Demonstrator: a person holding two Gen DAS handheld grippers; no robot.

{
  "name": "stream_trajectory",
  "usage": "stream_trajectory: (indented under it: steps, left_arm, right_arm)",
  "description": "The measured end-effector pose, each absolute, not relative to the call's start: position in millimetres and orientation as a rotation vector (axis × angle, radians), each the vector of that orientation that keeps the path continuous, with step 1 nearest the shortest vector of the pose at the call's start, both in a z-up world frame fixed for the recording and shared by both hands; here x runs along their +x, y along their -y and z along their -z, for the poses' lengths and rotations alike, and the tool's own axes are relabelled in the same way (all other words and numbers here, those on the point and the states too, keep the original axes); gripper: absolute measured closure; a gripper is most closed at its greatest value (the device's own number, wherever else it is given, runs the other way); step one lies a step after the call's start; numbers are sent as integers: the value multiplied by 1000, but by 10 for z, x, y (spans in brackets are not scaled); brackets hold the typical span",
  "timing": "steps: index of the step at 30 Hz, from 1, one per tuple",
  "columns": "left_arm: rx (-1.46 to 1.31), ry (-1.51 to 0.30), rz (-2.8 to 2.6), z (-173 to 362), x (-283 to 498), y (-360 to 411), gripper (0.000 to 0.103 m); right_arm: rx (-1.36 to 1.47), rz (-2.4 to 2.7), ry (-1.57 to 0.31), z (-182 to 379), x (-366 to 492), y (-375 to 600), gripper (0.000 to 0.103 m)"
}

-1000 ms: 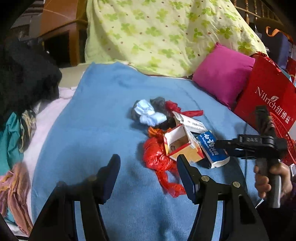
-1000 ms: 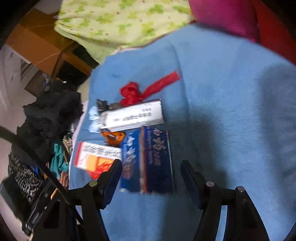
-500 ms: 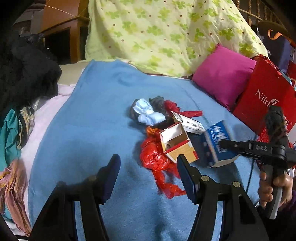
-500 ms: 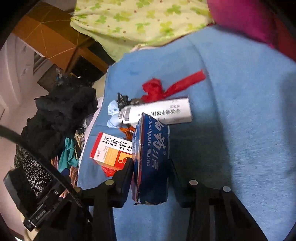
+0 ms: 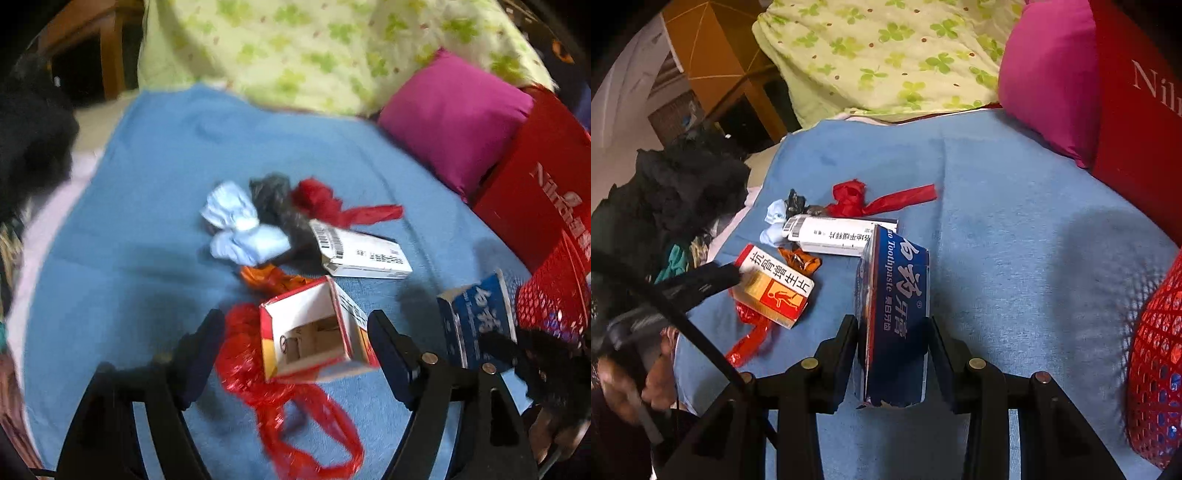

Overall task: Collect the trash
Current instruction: 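Grasp the blue toothpaste box with the right tool, then grasp the open orange-white medicine box with the left tool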

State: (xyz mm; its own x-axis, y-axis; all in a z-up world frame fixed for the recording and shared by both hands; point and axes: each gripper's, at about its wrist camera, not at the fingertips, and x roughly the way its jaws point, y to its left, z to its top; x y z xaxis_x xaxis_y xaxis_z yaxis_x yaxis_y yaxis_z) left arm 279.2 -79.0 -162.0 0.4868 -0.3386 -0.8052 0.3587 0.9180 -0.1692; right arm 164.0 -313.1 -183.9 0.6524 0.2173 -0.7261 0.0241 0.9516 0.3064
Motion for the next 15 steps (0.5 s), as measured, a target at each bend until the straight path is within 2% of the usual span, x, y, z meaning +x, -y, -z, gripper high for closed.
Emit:
stream_trajectory:
  steps: [5,7,8,15]
  left_arm:
    - [-52,-1009,430,1691,2846,817,25]
    - [-44,-1011,448,1683,2786,903,35]
    - [-22,-1000,460,1660,2736,974,35]
    - [67,-953,516,1527,2555,1339,35]
  right_arm:
    - [318,-114,-845,1816,1672,3158,61]
    - [328,-108,-831,1795,1643,3187,61]
    - [329,-104,-822,1778,1632,3200,61]
    - [339,-43,-794,1705,1560,3358,61]
